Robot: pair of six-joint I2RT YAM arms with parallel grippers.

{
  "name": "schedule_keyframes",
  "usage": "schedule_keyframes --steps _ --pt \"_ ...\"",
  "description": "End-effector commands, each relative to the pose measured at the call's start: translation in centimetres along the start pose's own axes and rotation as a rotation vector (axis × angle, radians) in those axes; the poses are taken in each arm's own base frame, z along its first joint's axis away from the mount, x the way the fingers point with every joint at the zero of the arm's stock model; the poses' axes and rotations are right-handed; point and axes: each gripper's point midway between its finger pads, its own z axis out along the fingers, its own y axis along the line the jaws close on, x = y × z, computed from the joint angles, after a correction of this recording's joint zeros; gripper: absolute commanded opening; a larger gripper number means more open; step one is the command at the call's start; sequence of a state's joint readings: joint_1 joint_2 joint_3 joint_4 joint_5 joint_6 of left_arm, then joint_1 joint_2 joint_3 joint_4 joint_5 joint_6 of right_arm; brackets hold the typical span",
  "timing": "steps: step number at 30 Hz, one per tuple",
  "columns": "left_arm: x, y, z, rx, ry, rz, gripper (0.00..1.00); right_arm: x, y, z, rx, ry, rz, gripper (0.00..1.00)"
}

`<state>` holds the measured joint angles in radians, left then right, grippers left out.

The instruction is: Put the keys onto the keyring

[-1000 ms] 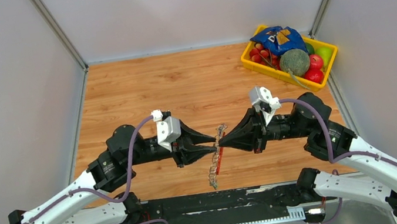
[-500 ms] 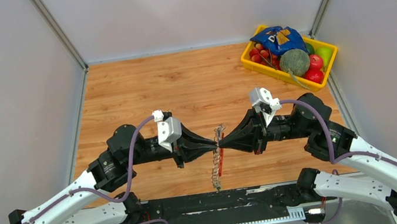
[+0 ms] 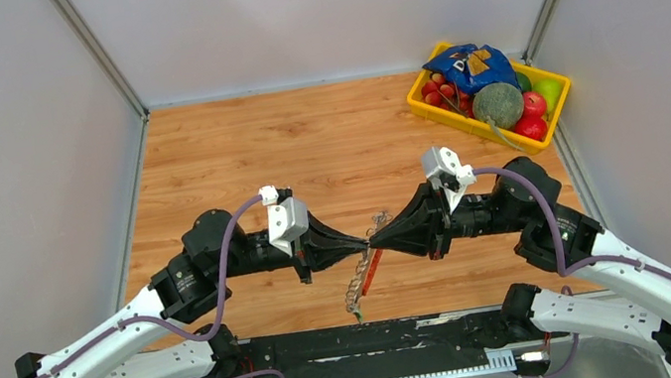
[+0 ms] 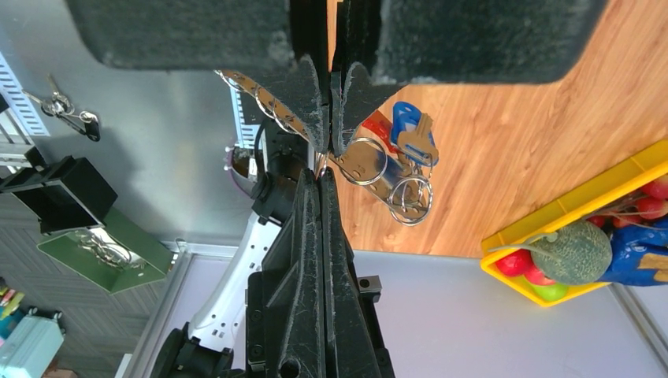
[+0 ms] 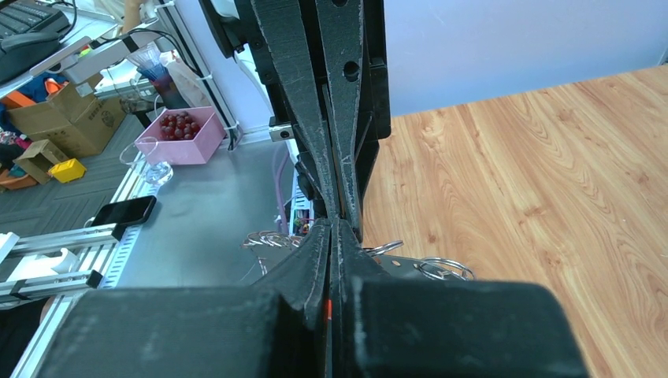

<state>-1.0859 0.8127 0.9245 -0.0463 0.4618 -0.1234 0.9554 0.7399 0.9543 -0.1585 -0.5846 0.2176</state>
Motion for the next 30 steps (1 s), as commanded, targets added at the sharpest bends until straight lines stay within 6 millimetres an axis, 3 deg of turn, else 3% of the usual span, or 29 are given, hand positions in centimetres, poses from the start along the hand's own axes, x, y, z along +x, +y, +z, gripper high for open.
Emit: schedule_keyframes --steps 1,7,15,18,24,30 --pt "-2.2 0.3 -0.4 -0.031 -0.047 0.034 0.00 -3.6 1.4 -0.6 -0.024 -0.101 -0.071 0.00" --pt "-2.8 1.2 -1.1 -0.102 -0.033 0.032 0.00 -2.6 0.8 -0.7 0.011 -0.064 -0.050 0.01" --pt "-1.1 2.5 -2.0 -0.189 0.105 0.019 0.00 -1.7 -0.3 -1.4 0.088 -0.004 -0.044 0.29" --pt "-0.8 3.2 -2.2 -0.223 0.159 0.015 0.00 -1.6 -0.8 -1.5 0.116 0.038 -0.048 0.33" --pt "0.3 3.4 -3.0 -0.253 0.269 -0.005 0.00 -0.6 -2.5 -0.4 0.163 0.143 -0.036 0.34" --pt "1.8 2.4 -3.6 -0.198 0.367 -0.026 0.00 0.6 -2.9 0.7 0.104 0.249 -0.091 0.26"
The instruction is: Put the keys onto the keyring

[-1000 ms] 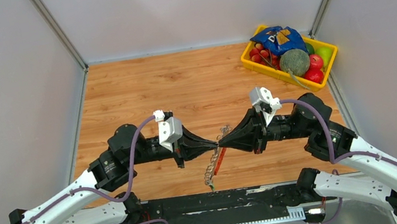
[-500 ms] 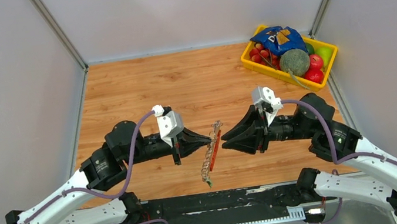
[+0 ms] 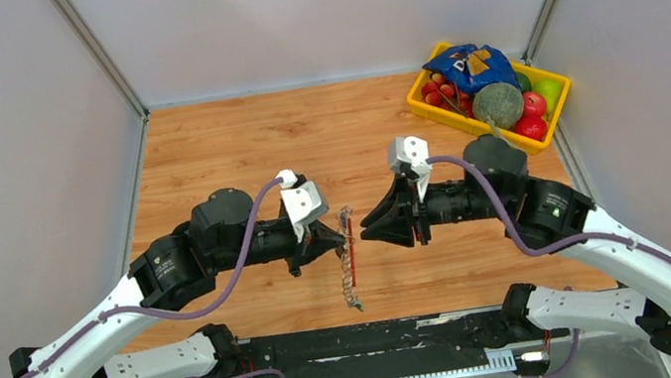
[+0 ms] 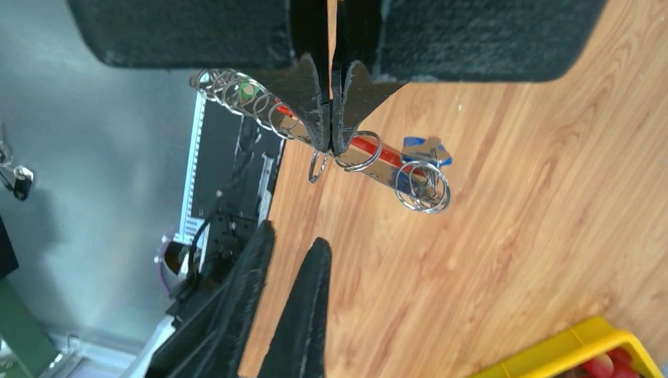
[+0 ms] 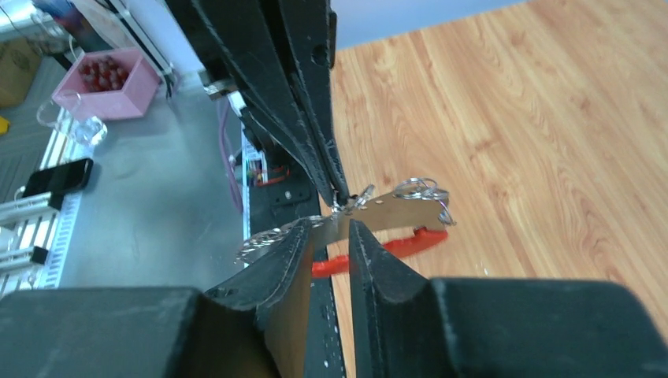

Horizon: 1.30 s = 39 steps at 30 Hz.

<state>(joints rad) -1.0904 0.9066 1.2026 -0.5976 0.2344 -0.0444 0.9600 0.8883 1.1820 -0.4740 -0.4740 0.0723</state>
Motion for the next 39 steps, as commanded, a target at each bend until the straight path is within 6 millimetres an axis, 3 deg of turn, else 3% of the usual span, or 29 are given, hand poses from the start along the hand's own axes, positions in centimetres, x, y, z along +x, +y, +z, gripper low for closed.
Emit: schedule_keyframes --steps 1,20,39 --pt "-0.3 -0.6 -0.9 0.033 0.033 0.031 0.00 0.4 0.0 0.3 -0.033 0.081 -0.083 0.25" --pt "0.3 -1.5 -1.6 0.087 0.054 0.064 0.00 2.8 2.1 2.7 -0.254 0.184 -0.131 0.30" --pt "0.2 -1.8 -1.9 0.101 0.039 0.066 0.00 2.7 1.8 5.1 -0.230 0.191 -0.146 0.31"
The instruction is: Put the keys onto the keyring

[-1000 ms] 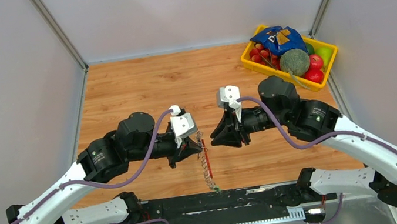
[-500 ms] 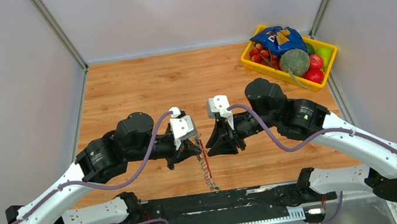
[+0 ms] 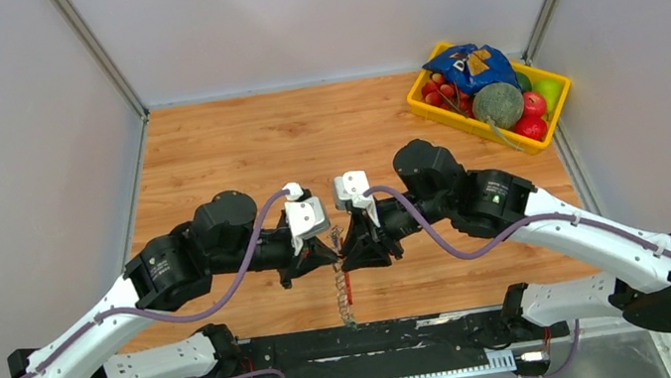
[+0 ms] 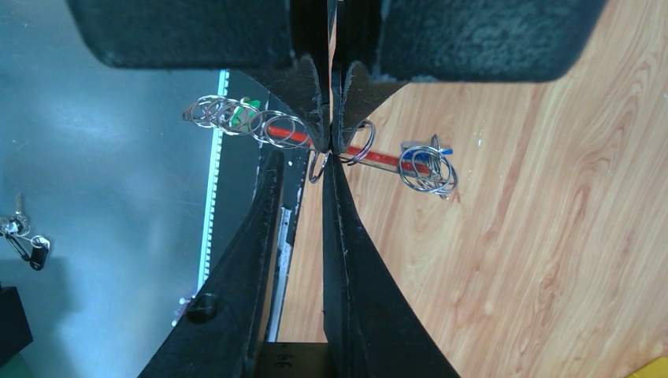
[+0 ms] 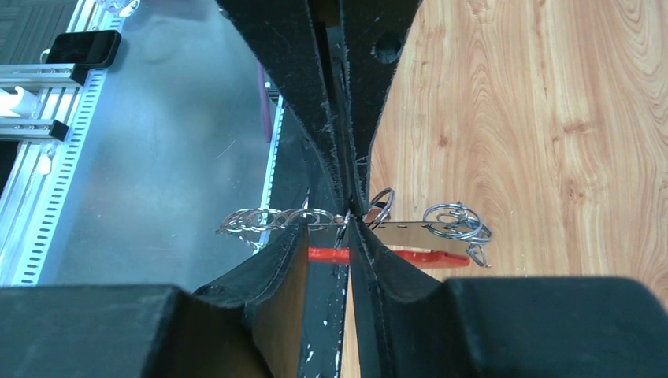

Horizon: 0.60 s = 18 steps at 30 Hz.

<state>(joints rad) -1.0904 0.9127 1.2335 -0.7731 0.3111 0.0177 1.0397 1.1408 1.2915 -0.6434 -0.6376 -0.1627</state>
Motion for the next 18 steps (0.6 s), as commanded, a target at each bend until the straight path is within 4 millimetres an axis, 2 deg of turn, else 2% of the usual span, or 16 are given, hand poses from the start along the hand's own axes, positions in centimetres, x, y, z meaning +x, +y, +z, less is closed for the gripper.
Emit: schedule_keyframes --steps 1,4,10,11,13,18 --pt "-2.7 -0.4 -1.0 0.014 -0.101 0.051 0.00 -3.0 -0.2 -0.3 0.025 -0.078 -0.065 0.31" --pt "-2.8 -0.4 -1.1 0.013 -0.104 0.054 0.00 -3.2 -0.2 -0.2 0.023 -0.083 -0.065 0.30" --pt "-3.0 -0.3 -1.2 0.006 -0.116 0.058 0.00 -3.1 -0.1 0.2 0.018 -0.079 -0.057 0.22" --pt "-3.0 -0.4 -1.3 0.006 -0.119 0.057 0.00 -3.0 -0.1 0.3 0.016 -0.075 -0.055 0.18" --pt "-3.2 -0.4 -1.4 0.006 -0.127 0.058 0.00 -2.7 -0.2 0.6 0.016 -0.067 -0.051 0.01" --pt "-3.5 -0.7 -1.8 0.012 -0.152 0.059 0.00 -2.9 -0.2 0.7 0.053 -0.081 -0.073 0.00"
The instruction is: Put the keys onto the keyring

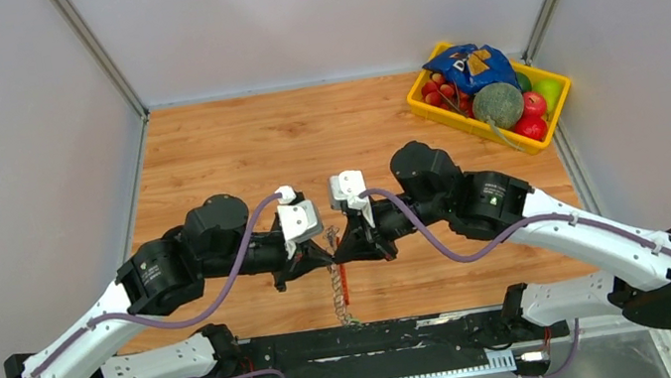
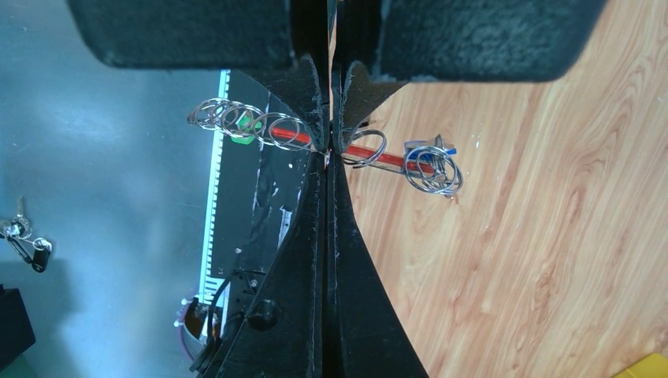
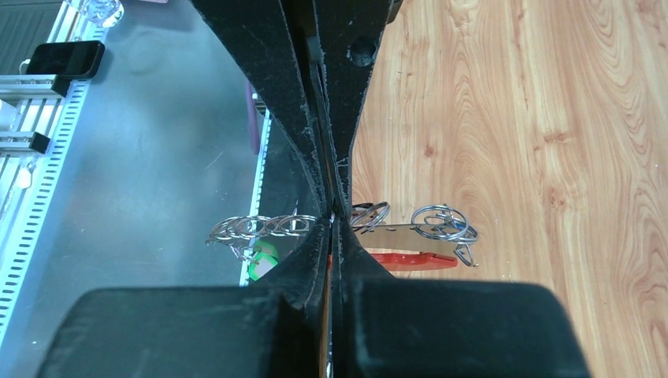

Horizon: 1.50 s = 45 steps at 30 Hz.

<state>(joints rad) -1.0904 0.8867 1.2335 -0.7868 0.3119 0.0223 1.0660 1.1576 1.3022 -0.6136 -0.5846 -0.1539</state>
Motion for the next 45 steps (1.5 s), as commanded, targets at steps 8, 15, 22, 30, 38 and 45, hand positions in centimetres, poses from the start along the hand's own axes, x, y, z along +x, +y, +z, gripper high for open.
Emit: schedule_keyframes --steps 8,15,22,30,38,45 --pt "-4.8 -1.9 -2.6 0.064 -0.260 0.082 0.24 -4.8 0.3 -1.8 0.102 -0.199 -0.078 0.00" --pt "-6.5 -2.3 -4.2 0.047 -0.412 0.104 0.43 -7.6 1.3 -4.0 0.123 -0.343 -0.090 0.00" --pt "-7.4 -2.0 -4.3 0.029 -0.524 0.103 0.46 -9.0 2.2 -5.4 0.117 -0.441 -0.062 0.00" --pt "-8.9 -1.4 -4.1 0.000 -0.615 0.112 0.47 -10.3 3.2 -7.3 0.112 -0.596 -0.047 0.00" --pt "-10.0 -1.5 -3.7 0.018 -0.654 0.120 0.47 -10.7 3.6 -7.7 0.090 -0.696 -0.039 0.00" --pt "-10.7 -2.2 -3.6 0.066 -0.677 0.123 0.47 -11.3 4.0 -8.8 0.090 -0.789 -0.056 0.00"
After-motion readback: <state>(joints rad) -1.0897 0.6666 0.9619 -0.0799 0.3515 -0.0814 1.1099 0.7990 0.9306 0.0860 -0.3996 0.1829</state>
